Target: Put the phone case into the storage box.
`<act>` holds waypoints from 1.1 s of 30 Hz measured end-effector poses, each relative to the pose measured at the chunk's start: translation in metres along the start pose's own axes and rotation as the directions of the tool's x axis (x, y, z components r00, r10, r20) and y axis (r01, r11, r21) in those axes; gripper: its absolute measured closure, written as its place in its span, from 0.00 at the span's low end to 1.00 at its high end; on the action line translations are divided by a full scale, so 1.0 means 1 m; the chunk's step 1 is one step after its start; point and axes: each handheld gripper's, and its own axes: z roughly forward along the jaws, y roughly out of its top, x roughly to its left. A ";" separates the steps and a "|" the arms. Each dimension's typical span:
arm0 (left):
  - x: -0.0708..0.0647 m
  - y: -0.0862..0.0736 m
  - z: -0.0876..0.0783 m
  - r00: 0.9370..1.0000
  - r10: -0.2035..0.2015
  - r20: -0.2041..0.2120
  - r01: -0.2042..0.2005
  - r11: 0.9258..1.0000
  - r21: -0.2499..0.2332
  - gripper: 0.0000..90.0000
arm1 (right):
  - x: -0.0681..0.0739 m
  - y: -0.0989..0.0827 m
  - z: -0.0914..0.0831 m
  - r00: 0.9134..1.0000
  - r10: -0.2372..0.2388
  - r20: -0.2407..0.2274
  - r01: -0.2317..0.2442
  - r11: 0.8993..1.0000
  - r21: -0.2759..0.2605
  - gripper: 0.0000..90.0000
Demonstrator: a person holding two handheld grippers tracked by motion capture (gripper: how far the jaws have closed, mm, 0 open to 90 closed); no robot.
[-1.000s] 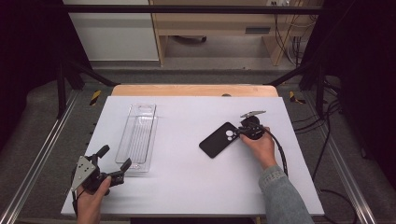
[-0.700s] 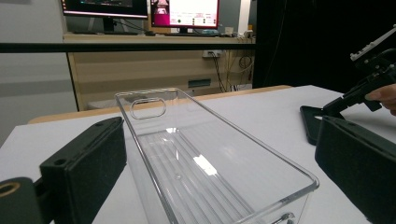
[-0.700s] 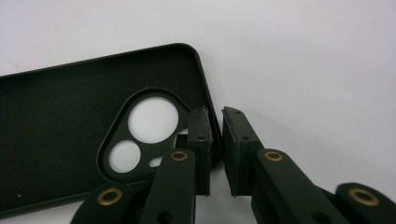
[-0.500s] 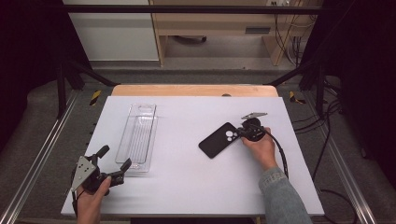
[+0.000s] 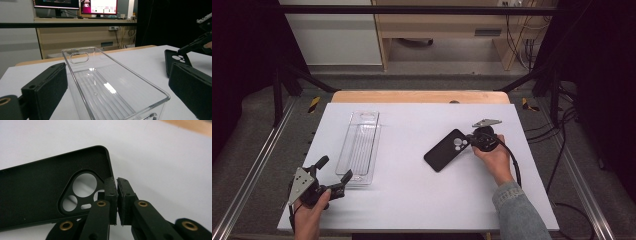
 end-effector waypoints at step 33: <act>-0.009 0.005 -0.004 1.000 0.023 0.014 -0.023 1.000 0.000 0.01 | 0.042 0.047 -0.083 0.959 -0.274 0.075 0.282 0.950 -0.131 0.98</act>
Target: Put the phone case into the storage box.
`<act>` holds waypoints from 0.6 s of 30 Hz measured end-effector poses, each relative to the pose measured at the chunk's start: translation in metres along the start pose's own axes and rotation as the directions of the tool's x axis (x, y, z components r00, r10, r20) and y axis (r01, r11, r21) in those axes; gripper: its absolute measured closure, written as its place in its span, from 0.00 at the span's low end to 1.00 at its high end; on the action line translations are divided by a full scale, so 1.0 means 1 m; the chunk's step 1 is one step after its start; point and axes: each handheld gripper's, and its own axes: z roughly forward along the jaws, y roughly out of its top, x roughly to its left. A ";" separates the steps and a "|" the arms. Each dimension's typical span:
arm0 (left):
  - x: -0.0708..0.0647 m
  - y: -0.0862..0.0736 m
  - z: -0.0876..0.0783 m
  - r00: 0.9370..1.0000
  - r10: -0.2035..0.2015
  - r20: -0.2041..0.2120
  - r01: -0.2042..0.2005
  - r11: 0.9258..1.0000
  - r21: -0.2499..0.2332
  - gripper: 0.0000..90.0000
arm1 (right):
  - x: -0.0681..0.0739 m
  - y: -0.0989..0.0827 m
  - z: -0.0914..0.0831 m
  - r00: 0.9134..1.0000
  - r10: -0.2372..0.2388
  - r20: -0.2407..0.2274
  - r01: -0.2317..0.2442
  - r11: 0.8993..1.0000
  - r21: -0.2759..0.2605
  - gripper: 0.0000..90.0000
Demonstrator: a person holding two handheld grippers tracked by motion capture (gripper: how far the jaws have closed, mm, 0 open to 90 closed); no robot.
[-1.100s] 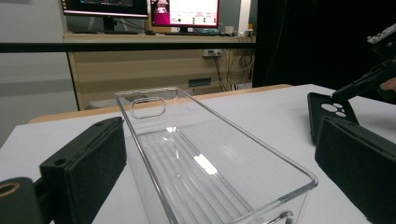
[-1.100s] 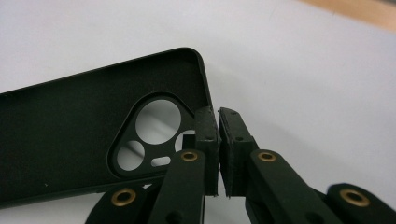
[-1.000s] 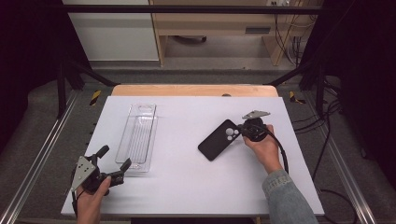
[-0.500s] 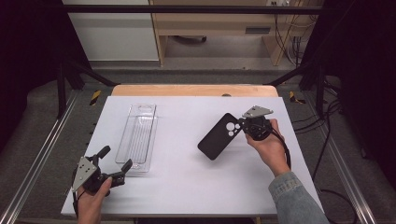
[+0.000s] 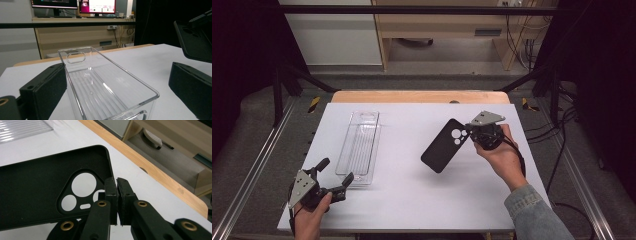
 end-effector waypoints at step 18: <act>-0.019 0.034 0.010 0.998 0.027 0.063 -0.030 0.999 0.040 0.01 | 0.006 0.011 -0.010 0.997 -0.077 -0.002 0.077 0.996 -0.048 0.98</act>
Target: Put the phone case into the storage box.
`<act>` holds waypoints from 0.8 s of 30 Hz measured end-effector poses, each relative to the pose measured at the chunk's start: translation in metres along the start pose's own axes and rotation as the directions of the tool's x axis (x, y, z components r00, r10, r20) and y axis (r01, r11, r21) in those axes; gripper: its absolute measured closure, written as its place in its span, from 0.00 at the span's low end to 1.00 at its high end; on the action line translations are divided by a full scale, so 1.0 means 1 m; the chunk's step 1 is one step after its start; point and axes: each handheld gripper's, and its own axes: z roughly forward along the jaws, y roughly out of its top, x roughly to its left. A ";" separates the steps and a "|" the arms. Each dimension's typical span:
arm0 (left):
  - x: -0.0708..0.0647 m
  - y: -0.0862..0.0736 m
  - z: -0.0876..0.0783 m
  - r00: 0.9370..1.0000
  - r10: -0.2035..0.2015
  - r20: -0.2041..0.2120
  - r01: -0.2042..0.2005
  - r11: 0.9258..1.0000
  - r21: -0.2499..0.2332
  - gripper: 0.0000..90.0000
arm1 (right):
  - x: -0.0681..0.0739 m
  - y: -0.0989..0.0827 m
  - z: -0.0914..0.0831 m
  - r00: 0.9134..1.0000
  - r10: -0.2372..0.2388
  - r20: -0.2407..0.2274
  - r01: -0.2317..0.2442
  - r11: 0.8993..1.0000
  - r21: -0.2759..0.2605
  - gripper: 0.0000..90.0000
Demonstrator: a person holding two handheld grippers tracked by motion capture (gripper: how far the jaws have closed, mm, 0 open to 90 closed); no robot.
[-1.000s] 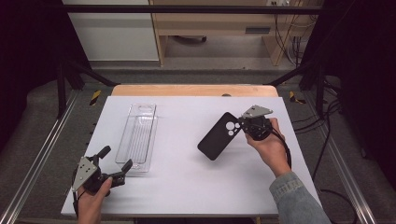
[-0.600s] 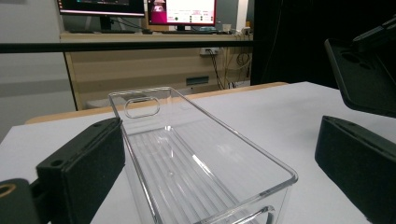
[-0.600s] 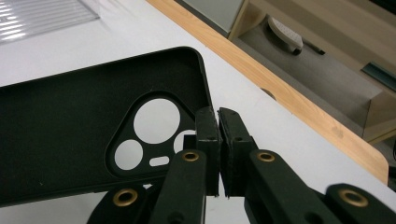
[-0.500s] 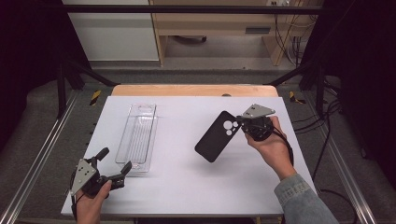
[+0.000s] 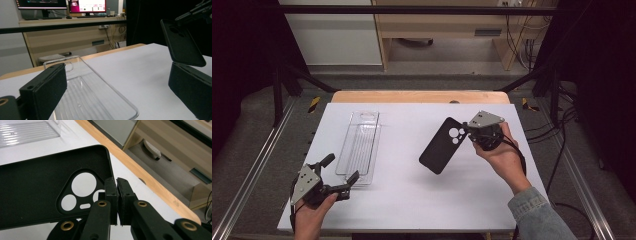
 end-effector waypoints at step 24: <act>-0.035 0.067 0.060 0.992 0.106 0.065 -0.111 0.990 0.088 0.02 | 0.008 0.045 -0.017 0.990 -0.135 0.051 0.137 0.990 -0.039 0.98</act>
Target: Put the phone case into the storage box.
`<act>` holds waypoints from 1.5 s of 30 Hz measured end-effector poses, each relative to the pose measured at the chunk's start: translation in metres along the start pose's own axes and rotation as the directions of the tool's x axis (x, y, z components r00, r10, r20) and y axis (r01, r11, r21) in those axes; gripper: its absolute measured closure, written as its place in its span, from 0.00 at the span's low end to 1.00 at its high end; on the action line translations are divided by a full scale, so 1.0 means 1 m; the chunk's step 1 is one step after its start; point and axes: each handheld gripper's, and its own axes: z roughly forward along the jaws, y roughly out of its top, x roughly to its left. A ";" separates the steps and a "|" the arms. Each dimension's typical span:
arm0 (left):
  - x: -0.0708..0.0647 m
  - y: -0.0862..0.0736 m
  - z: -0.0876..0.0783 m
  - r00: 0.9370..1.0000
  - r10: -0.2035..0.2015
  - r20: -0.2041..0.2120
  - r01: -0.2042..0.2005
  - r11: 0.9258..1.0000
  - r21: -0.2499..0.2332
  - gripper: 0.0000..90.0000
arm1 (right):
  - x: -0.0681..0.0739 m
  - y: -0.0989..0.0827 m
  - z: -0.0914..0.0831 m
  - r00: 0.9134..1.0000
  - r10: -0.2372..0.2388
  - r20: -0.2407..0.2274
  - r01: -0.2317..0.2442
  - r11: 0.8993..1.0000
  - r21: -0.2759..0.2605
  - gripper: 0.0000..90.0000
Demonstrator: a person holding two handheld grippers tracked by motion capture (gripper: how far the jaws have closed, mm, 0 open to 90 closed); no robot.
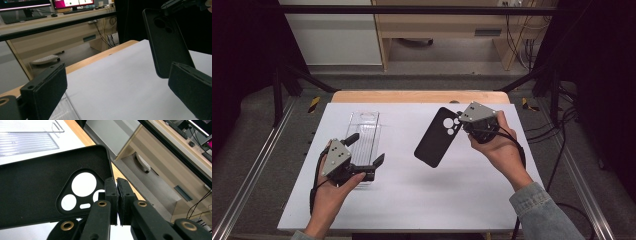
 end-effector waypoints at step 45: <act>-0.016 0.042 0.055 0.991 -0.056 0.126 0.037 0.989 0.146 0.07 | 0.058 0.030 0.002 0.977 -0.204 0.063 0.208 0.976 -0.062 0.98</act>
